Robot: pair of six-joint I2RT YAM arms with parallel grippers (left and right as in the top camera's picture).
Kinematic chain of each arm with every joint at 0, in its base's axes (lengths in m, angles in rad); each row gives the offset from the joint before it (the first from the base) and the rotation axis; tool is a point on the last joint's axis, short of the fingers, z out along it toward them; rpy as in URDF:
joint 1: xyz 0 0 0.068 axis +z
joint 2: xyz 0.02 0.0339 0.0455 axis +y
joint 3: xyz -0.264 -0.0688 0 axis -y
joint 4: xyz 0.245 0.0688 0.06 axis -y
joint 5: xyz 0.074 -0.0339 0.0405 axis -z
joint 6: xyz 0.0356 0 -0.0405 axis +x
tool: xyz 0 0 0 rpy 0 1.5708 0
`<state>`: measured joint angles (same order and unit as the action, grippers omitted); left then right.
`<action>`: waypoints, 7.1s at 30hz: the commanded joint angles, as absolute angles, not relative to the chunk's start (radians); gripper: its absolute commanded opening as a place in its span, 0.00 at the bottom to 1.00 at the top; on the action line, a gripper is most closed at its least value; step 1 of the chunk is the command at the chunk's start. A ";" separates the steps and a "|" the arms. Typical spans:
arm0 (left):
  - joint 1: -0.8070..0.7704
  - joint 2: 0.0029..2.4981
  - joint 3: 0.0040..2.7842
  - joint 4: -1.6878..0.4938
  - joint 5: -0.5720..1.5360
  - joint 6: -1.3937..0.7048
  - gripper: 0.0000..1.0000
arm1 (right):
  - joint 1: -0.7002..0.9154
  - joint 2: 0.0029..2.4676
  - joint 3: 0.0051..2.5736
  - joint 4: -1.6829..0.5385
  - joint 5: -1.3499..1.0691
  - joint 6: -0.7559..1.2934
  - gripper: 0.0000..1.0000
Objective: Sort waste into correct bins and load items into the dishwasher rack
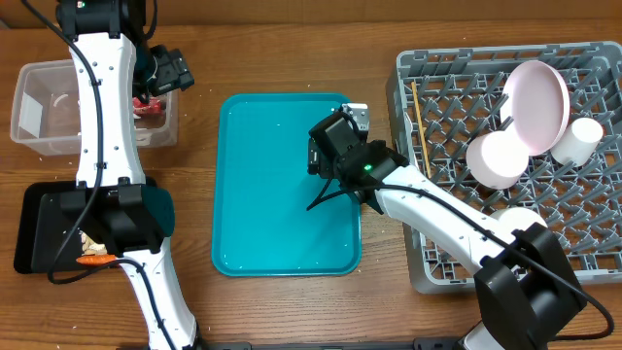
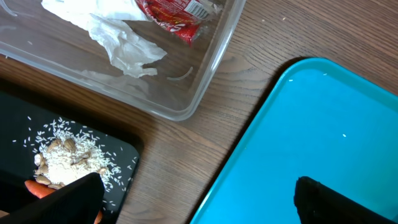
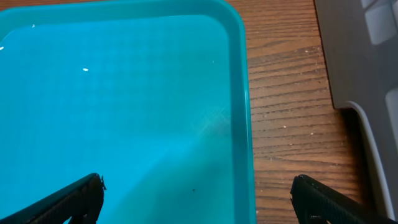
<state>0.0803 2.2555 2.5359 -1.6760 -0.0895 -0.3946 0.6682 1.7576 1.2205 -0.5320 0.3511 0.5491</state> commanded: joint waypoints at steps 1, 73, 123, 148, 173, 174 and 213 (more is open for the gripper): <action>0.078 2.247 2.555 -1.675 -0.084 -0.416 1.00 | 0.667 1.762 1.223 -0.525 0.384 0.547 1.00; 0.078 2.247 2.555 -1.675 -0.084 -0.416 1.00 | 0.667 1.762 1.223 -0.525 0.384 0.547 1.00; -0.158 2.256 2.418 -1.686 0.133 -0.221 1.00 | 0.667 1.762 1.223 -0.525 0.384 0.547 1.00; -0.184 2.256 2.418 -1.666 0.067 -0.221 1.00 | 0.667 1.762 1.223 -0.525 0.384 0.547 1.00; -0.184 2.256 2.418 -1.663 0.067 -0.221 1.00 | 0.655 1.561 1.223 -0.625 0.558 0.493 1.00; -0.184 2.256 2.418 -1.663 0.067 -0.221 1.00 | 0.642 1.531 1.222 -0.656 0.591 0.493 1.00; -0.184 2.256 2.418 -1.663 0.067 -0.221 1.00 | 0.077 0.267 0.192 -0.060 0.064 0.231 1.00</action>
